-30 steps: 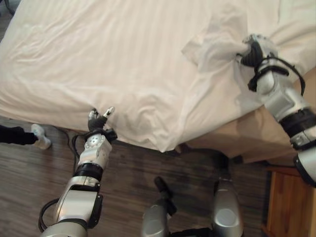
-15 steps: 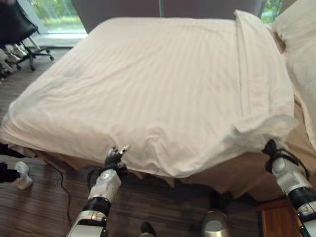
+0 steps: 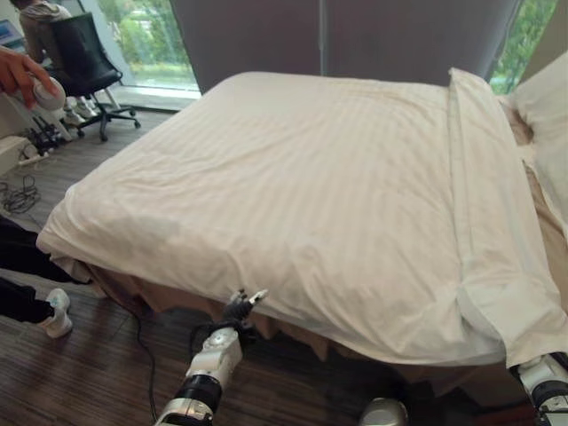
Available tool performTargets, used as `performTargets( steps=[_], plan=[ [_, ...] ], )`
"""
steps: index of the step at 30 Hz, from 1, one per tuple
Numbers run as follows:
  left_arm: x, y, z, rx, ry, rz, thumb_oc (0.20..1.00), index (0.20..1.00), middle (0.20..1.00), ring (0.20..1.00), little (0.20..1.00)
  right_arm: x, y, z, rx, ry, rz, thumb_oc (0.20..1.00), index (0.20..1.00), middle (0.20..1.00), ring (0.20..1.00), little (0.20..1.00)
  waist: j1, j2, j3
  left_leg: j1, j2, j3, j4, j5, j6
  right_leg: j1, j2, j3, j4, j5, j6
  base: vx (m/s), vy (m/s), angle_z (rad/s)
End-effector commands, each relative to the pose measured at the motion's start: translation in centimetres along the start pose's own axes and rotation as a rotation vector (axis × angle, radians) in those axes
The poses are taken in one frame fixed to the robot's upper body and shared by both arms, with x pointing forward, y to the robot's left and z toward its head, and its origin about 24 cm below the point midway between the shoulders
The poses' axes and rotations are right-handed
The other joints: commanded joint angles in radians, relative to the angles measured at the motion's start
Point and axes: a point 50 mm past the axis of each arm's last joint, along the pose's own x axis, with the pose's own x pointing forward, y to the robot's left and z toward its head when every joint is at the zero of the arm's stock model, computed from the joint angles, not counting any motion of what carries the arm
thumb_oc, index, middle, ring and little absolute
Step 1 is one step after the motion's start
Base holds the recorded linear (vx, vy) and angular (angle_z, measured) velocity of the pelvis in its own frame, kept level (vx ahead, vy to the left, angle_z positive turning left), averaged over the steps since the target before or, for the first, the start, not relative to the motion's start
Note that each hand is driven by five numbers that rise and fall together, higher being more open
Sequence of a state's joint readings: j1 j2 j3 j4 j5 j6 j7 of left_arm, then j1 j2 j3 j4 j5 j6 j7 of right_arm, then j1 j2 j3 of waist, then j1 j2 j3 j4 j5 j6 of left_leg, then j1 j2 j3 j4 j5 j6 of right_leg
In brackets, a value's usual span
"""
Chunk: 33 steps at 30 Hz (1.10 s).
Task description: Making the bed.
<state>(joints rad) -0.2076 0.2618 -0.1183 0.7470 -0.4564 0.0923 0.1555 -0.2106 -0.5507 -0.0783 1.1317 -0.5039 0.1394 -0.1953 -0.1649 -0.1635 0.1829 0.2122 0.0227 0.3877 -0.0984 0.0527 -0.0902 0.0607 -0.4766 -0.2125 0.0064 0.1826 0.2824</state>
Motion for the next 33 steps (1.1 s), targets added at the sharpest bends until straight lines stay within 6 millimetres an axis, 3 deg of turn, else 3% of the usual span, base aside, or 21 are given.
performTargets(
  steps=[1,3,7,8,9,10,11,13,14,18,22,25,26,27,28,29,30,31,33],
  plan=[
    [0.4,-0.7,1.6,-0.036,-0.066,-0.011,1.000,1.000,1.000,1.000,1.000,-8.5,6.7,-19.1,-0.191,0.691,0.422,1.000,1.000,1.000,1.000,1.000,-0.127,0.019,0.021,0.032,-0.064,0.007,0.032,-0.091,0.009,-0.225,-0.028,0.022,0.020,0.228,-0.021,-0.05,-0.041,0.11],
    [0.5,-0.1,1.8,-0.043,-0.069,0.009,1.000,1.000,1.000,1.000,1.000,-9.1,6.2,-20.5,-0.228,0.722,0.416,1.000,1.000,1.000,1.000,1.000,-0.136,0.008,0.021,0.035,-0.053,0.008,0.028,-0.084,0.005,-0.223,-0.019,0.020,0.025,0.243,-0.021,-0.05,-0.038,0.13],
    [0.5,1.0,1.9,-0.055,-0.076,0.054,1.000,1.000,1.000,1.000,1.000,-8.4,5.0,-20.4,-0.161,0.707,0.316,1.000,1.000,1.000,1.000,1.000,-0.146,-0.002,0.026,0.037,-0.043,0.015,0.023,-0.076,0.000,-0.226,-0.007,0.022,0.027,0.253,-0.021,-0.02,-0.013,0.03],
    [0.4,1.8,1.7,-0.086,-0.080,0.089,1.000,1.000,1.000,1.000,1.000,-6.6,3.4,-18.7,0.013,0.623,0.155,1.000,1.000,1.000,1.000,1.000,-0.159,-0.006,0.031,0.044,-0.034,0.023,0.022,-0.076,-0.003,-0.224,0.007,0.026,0.028,0.254,-0.021,-0.01,-0.008,-0.06],
    [0.4,1.8,1.7,-0.085,-0.080,0.089,1.000,1.000,1.000,1.000,1.000,-6.6,3.4,-18.8,0.014,0.623,0.154,1.000,1.000,1.000,1.000,1.000,-0.159,-0.008,0.029,0.041,-0.036,0.024,0.021,-0.072,-0.003,-0.227,0.006,0.027,0.027,0.257,-0.021,0.00,-0.008,-0.08],
    [0.3,1.9,1.6,-0.104,-0.084,0.112,1.000,1.000,1.000,1.000,1.000,-5.6,2.8,-17.2,0.147,0.571,0.054,1.000,1.000,1.000,1.000,1.000,-0.173,-0.011,0.027,0.041,-0.030,0.034,0.019,-0.069,-0.004,-0.232,0.012,0.031,0.023,0.260,-0.021,0.00,-0.007,-0.08],
    [0.3,1.9,1.6,-0.103,-0.084,0.112,1.000,1.000,1.000,1.000,1.000,-5.7,2.8,-17.2,0.148,0.572,0.053,1.000,1.000,1.000,1.000,1.000,-0.172,-0.011,0.026,0.041,-0.030,0.034,0.019,-0.069,-0.005,-0.233,0.013,0.032,0.023,0.260,-0.021,0.02,-0.002,-0.09],
    [0.0,1.7,1.7,-0.146,-0.099,0.134,1.000,1.000,1.000,1.000,1.000,-4.1,1.0,-12.7,0.258,0.367,-0.133,1.000,1.000,1.000,1.000,1.000,-0.181,-0.011,0.024,0.043,-0.026,0.040,0.015,-0.069,-0.004,-0.239,0.017,0.037,0.023,0.261,-0.021,0.03,0.016,-0.12],
    [-0.1,1.7,1.6,-0.144,-0.098,0.135,1.000,1.000,1.000,1.000,1.000,-4.2,1.0,-12.8,0.256,0.369,-0.132,1.000,1.000,1.000,1.000,1.000,-0.180,-0.011,0.023,0.042,-0.026,0.040,0.015,-0.069,-0.004,-0.239,0.017,0.037,0.023,0.261,-0.021,0.03,0.018,-0.22],
    [-0.5,2.0,0.8,-0.168,-0.087,0.150,1.000,1.000,1.000,1.000,1.000,-3.3,-1.3,-8.3,0.428,0.232,-0.320,1.000,1.000,1.000,1.000,1.000,-0.166,-0.002,0.015,0.045,-0.020,0.037,0.012,-0.073,-0.004,-0.234,0.016,0.030,0.024,0.266,-0.021,0.03,0.015,-0.36],
    [-0.4,1.9,0.7,-0.179,-0.077,0.152,1.000,1.000,1.000,1.000,1.000,-2.8,-2.1,-7.4,0.414,0.241,-0.368,1.000,1.000,1.000,1.000,1.000,-0.156,-0.003,0.015,0.050,-0.012,0.036,0.012,-0.075,-0.007,-0.226,0.023,0.026,0.022,0.262,-0.021,0.03,0.001,-0.23],
    [-0.5,2.3,0.7,-0.188,-0.079,0.159,1.000,1.000,1.000,1.000,1.000,-2.1,-2.9,-6.2,0.312,0.224,-0.374,1.000,1.000,1.000,1.000,1.000,-0.138,-0.007,0.015,0.049,-0.001,0.035,0.011,-0.073,-0.014,-0.217,0.029,0.017,0.017,0.264,-0.021,0.01,-0.006,-0.03],
    [-0.5,2.1,0.9,-0.181,-0.086,0.149,1.000,1.000,1.000,1.000,1.000,-1.3,-4.1,-2.7,0.293,0.115,-0.388,1.000,1.000,1.000,1.000,1.000,-0.117,-0.004,0.016,0.052,0.010,0.034,0.011,-0.077,-0.017,-0.208,0.038,0.011,0.013,0.263,-0.021,0.00,0.000,0.00],
    [-0.5,2.2,1.0,-0.183,-0.088,0.151,1.000,1.000,1.000,1.000,1.000,-1.2,-4.1,-2.5,0.294,0.112,-0.388,1.000,1.000,1.000,1.000,1.000,-0.120,-0.007,0.017,0.049,0.008,0.034,0.011,-0.072,-0.017,-0.211,0.036,0.012,0.012,0.267,-0.021,0.00,0.000,0.00],
    [-0.4,2.3,1.2,-0.183,-0.094,0.155,1.000,1.000,1.000,1.000,1.000,-0.9,-5.1,-0.1,0.321,0.037,-0.390,1.000,1.000,1.000,1.000,1.000,-0.113,-0.008,0.016,0.048,0.012,0.034,0.011,-0.069,-0.019,-0.209,0.040,0.009,0.010,0.269,-0.021,0.00,0.000,0.00],
    [-0.3,2.3,1.5,-0.179,-0.096,0.152,1.000,1.000,1.000,1.000,1.000,-0.9,-5.8,3.5,0.397,-0.110,-0.339,1.000,1.000,1.000,1.000,1.000,-0.106,-0.013,0.014,0.050,0.021,0.040,0.011,-0.069,-0.023,-0.207,0.051,0.013,0.010,0.270,-0.021,0.00,0.000,0.00],
    [-0.2,2.3,1.9,-0.166,-0.111,0.143,1.000,1.000,1.000,1.000,1.000,-1.5,-6.4,6.7,0.452,-0.252,-0.300,0.256,0.256,0.256,0.256,0.256,-0.102,-0.016,0.012,0.048,0.026,0.043,0.011,-0.066,-0.025,-0.208,0.057,0.015,0.009,0.273,-0.021,0.00,-0.032,-0.01],
    [-0.2,2.4,2.2,-0.158,-0.122,0.139,1.000,1.000,1.000,1.000,1.000,-1.6,-7.0,7.5,0.473,-0.295,-0.301,0.200,0.200,0.200,0.200,0.200,-0.104,-0.022,0.009,0.043,0.026,0.044,0.011,-0.059,-0.026,-0.213,0.055,0.018,0.007,0.276,-0.021,-0.01,-0.022,-0.04],
    [0.0,2.6,2.9,-0.145,-0.134,0.131,1.000,1.000,1.000,1.000,1.000,-2.9,-7.9,11.2,0.619,-0.458,-0.263,0.200,0.200,0.200,0.200,0.200,-0.104,-0.018,0.007,0.049,0.035,0.050,0.011,-0.063,-0.030,-0.210,0.063,0.017,0.005,0.271,-0.021,0.02,-0.001,-0.04]
  ],
)
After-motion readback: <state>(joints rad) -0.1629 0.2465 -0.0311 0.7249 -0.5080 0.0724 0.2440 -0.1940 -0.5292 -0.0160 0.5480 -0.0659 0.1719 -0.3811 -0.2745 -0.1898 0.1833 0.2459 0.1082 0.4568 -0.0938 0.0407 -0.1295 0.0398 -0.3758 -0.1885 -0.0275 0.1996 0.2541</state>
